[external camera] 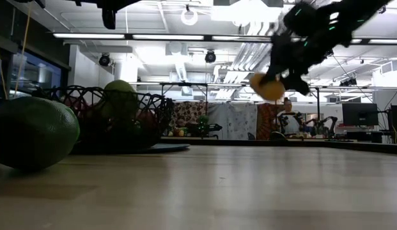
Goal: Build produce basket
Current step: Put the mango into the wire basket
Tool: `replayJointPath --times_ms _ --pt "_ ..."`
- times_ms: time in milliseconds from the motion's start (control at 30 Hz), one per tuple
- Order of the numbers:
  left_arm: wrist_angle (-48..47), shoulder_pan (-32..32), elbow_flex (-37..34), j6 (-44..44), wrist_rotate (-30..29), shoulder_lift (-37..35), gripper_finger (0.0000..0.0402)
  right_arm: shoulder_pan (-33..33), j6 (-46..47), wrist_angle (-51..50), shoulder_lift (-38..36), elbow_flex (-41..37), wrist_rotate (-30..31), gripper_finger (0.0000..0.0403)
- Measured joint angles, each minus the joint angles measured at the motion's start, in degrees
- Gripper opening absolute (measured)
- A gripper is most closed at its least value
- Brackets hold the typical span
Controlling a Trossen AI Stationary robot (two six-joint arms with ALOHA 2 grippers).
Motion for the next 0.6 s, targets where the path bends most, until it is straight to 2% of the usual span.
replayJointPath --times_ms 67,167,267,467,600 --pt "0.0 0.0 0.0 -0.01 0.52 0.02 0.0 5.54 3.41 12.17 -4.3 -4.71 0.26 0.0213" --pt "0.0 0.0 0.0 0.0 2.26 0.02 0.0 12.47 5.8 28.67 -7.79 -8.92 3.72 0.0213" --pt "0.0 0.0 0.0 0.0 4.49 0.02 0.0 17.09 1.74 38.54 -8.65 -9.67 8.37 0.0213" --pt "0.0 0.0 0.0 -1.69 9.75 0.02 0.0 20.28 -9.61 40.17 -8.62 -6.7 11.61 0.0213" --pt "0.0 -0.04 0.0 -2.97 10.21 0.02 0.0 20.3 -11.21 39.85 -8.6 -5.84 11.61 0.0215"
